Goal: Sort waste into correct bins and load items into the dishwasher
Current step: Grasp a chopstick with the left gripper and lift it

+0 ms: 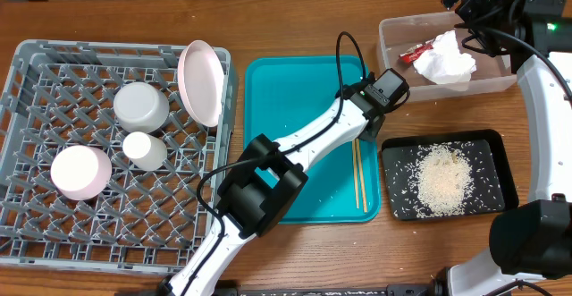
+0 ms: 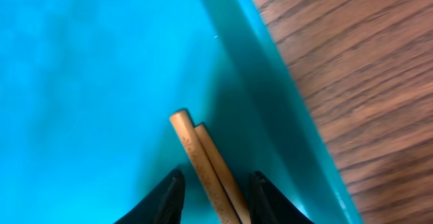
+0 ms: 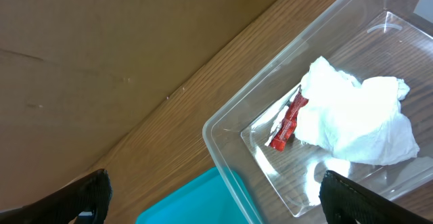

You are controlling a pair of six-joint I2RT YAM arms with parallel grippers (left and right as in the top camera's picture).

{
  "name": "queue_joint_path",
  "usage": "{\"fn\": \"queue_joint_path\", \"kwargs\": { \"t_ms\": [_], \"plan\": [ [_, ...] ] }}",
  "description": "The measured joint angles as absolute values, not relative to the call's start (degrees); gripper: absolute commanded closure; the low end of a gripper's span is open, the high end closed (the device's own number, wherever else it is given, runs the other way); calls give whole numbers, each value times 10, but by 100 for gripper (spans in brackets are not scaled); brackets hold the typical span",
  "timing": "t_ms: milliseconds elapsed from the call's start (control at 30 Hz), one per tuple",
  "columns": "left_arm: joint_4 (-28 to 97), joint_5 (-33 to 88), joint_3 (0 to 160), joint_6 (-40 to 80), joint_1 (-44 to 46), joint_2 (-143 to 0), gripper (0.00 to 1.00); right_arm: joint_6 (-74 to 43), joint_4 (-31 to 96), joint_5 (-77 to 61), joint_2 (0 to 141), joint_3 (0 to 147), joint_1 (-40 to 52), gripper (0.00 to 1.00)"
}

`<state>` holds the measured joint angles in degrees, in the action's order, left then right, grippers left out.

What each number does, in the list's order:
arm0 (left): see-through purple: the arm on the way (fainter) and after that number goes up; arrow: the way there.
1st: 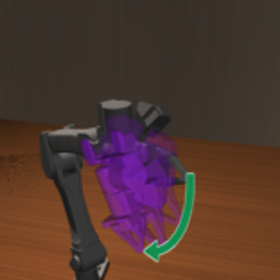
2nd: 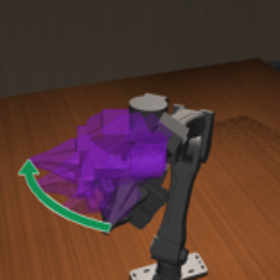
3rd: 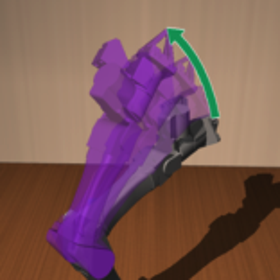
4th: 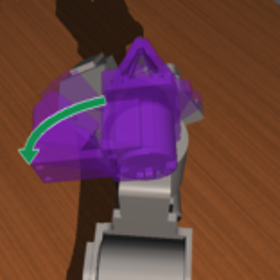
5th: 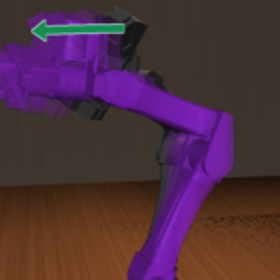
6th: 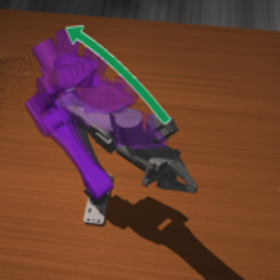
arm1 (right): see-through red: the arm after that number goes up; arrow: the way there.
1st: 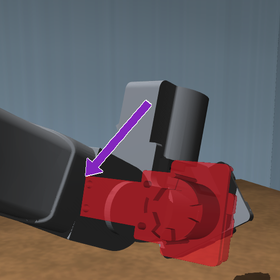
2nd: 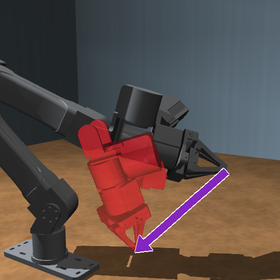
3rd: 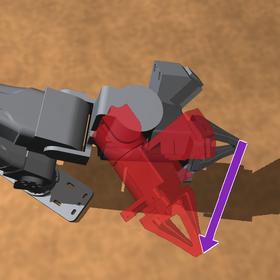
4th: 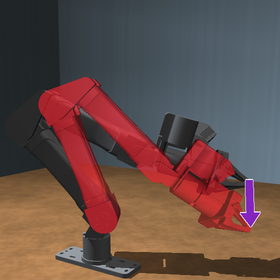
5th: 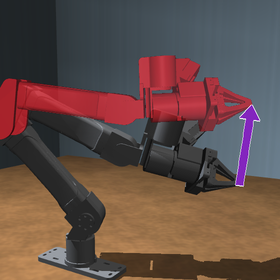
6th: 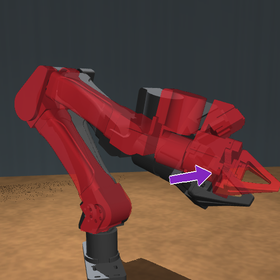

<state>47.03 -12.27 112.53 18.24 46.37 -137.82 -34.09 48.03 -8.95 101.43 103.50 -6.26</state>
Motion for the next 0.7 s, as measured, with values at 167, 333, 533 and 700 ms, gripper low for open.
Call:
{"fn": "queue_joint_path", "kwargs": {
  "t_ms": [167,333,533,700],
  "plan": [
    [486,-123,1128,192,457,-1378,69,-340,480,-89,1014,1035,-63,0],
    [514,-126,1132,216,446,-1378,73,-341,481,-90,1014,1035,-63,0],
    [556,-137,1135,244,402,-1377,78,-341,480,-90,1014,1035,-63,0],
    [588,-140,1142,252,341,-1377,78,-341,480,-89,1014,1035,-63,0]
  ]
}}
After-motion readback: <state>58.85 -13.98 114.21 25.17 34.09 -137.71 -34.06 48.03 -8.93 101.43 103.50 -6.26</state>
